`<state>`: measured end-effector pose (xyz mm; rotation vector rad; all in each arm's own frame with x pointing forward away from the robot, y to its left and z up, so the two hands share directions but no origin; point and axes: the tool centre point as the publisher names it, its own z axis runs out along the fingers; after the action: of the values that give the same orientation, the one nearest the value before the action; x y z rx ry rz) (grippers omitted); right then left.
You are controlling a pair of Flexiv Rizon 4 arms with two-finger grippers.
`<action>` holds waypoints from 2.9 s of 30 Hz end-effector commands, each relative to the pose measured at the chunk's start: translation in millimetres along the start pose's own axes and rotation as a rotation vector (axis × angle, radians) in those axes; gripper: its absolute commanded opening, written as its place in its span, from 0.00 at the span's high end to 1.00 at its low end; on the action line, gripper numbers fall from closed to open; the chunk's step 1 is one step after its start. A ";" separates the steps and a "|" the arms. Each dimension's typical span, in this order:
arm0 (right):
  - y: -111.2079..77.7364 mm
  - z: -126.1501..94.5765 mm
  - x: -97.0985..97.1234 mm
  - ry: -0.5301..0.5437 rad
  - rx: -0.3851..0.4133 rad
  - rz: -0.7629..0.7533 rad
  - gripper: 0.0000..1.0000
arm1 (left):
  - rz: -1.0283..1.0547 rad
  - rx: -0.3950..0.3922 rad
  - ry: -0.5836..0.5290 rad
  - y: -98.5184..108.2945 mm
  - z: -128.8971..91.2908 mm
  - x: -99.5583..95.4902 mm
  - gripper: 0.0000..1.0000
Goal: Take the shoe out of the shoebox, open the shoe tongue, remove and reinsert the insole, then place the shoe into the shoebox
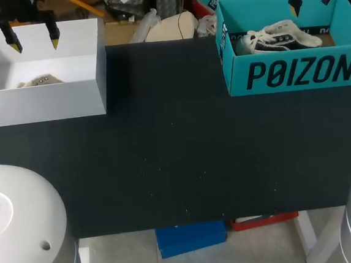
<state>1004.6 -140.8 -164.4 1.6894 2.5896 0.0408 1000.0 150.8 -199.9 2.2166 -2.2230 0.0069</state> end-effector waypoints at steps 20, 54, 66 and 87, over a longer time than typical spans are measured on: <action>-6.7 2.0 0.2 -0.021 -0.108 -0.532 0.00 | -0.001 -0.001 -0.002 0.1 -0.2 0.1 0.00; 24.5 35.6 -21.0 0.055 -0.117 -0.699 0.00 | -0.001 -0.001 -0.002 0.1 -0.2 0.1 0.00; 79.3 73.0 -54.0 0.123 -0.037 -0.884 0.64 | -0.001 -0.001 -0.002 0.1 -0.2 0.1 0.00; 112.4 149.6 -49.7 0.168 -0.013 -0.846 0.76 | -0.001 -0.001 -0.002 0.1 -0.2 0.1 0.00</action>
<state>1129.3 -143.5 -296.8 0.4751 3.1332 0.1572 1000.0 150.9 -199.8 2.2165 -2.2234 0.0069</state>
